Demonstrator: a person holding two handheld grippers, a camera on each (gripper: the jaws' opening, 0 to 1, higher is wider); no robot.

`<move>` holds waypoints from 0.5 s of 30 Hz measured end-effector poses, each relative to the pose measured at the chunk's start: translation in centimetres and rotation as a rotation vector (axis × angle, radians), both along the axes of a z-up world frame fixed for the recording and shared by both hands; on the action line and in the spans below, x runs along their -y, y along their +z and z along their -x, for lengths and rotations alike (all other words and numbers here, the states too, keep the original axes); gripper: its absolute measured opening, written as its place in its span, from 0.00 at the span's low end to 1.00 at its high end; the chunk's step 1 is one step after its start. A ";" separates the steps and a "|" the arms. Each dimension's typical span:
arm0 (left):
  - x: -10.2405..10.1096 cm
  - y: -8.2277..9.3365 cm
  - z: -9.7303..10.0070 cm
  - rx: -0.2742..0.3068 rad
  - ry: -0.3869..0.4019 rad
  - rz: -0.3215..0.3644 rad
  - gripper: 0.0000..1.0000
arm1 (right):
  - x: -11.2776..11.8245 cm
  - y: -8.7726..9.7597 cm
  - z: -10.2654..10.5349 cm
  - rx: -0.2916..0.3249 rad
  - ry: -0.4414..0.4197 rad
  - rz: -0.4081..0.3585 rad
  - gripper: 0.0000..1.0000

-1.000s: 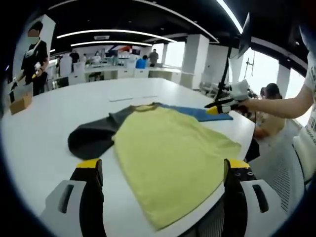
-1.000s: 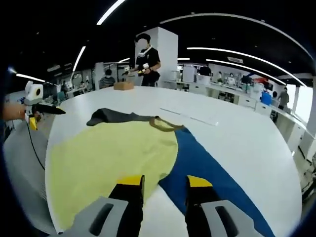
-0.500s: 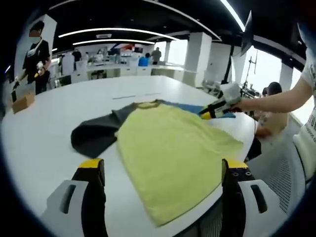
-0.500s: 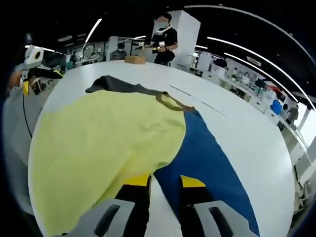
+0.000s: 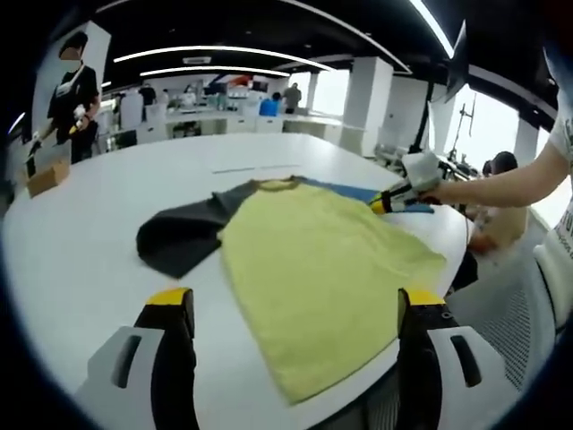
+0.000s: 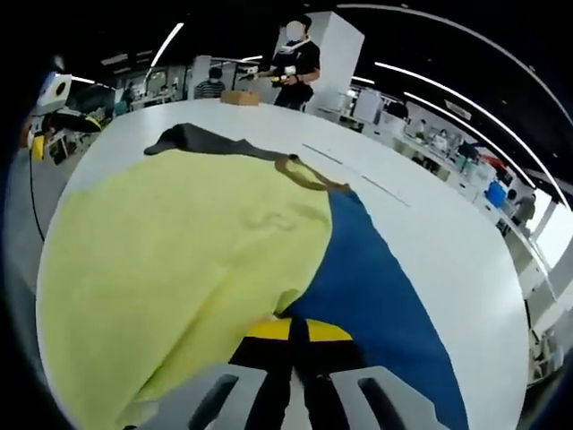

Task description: Fold the garment on the visible template until the final outline fits inside the template.

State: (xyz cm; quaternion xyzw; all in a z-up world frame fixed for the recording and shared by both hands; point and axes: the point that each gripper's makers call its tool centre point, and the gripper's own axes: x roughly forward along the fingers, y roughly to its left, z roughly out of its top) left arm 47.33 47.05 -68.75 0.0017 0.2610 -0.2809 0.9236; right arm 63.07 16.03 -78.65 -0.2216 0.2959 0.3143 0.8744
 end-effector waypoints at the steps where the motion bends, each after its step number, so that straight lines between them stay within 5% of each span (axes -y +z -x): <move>1: -0.1 -0.1 0.0 -0.001 0.001 0.000 0.90 | 0.2 0.0 -0.2 0.005 -0.011 0.009 0.00; 15: -1.3 -0.8 -0.2 -0.006 0.014 -0.001 0.90 | 3.3 0.5 -2.9 0.019 -0.139 0.008 0.00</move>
